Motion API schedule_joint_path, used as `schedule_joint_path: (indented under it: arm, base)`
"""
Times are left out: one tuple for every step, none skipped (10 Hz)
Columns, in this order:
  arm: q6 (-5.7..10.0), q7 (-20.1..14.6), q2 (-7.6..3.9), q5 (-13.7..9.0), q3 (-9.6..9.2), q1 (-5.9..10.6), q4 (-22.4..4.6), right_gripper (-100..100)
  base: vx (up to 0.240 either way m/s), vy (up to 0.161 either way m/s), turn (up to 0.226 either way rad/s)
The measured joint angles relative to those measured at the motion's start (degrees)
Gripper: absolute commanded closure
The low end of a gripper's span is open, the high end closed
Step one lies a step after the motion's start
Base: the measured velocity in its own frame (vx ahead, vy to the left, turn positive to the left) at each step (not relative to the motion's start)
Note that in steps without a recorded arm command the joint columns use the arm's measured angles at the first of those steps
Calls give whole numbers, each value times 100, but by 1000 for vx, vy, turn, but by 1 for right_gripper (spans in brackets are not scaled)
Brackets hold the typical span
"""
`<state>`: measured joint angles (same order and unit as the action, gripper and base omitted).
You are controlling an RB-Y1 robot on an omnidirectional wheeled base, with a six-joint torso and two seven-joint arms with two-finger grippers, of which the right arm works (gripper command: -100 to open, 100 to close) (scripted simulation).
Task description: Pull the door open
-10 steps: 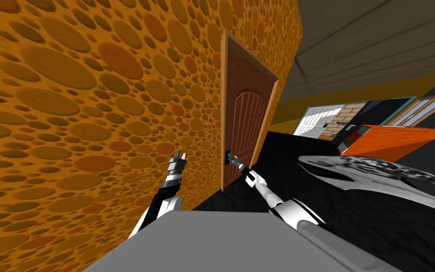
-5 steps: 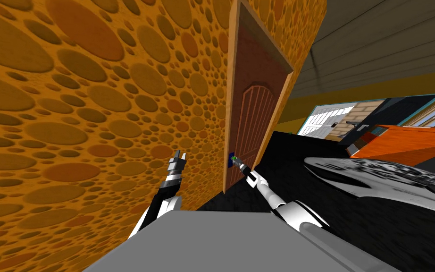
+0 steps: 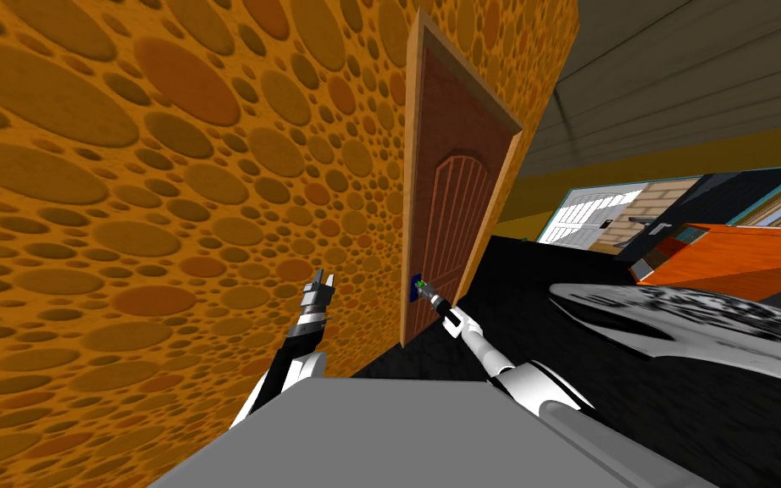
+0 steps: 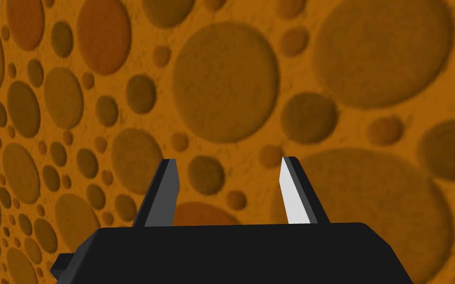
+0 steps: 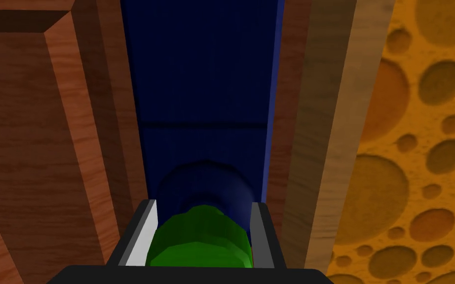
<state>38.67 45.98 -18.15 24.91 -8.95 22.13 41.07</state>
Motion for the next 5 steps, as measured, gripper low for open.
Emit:
schedule_joint_path:
  arm:
    - [-21,-137,-2,-77,9,-5,-1,100]
    - [-24,-273,10,-148,13,10,-9,100]
    - [-33,-402,19,-211,9,1,5,100]
    - [-33,-520,25,-275,14,-1,-3,100]
    - [-25,-660,17,-351,20,9,-28,100]
  base:
    - [-75,-110,161]
    - [-62,-103,138]
    - [-60,-76,130]
    - [-72,-68,123]
    - [-64,-76,136]
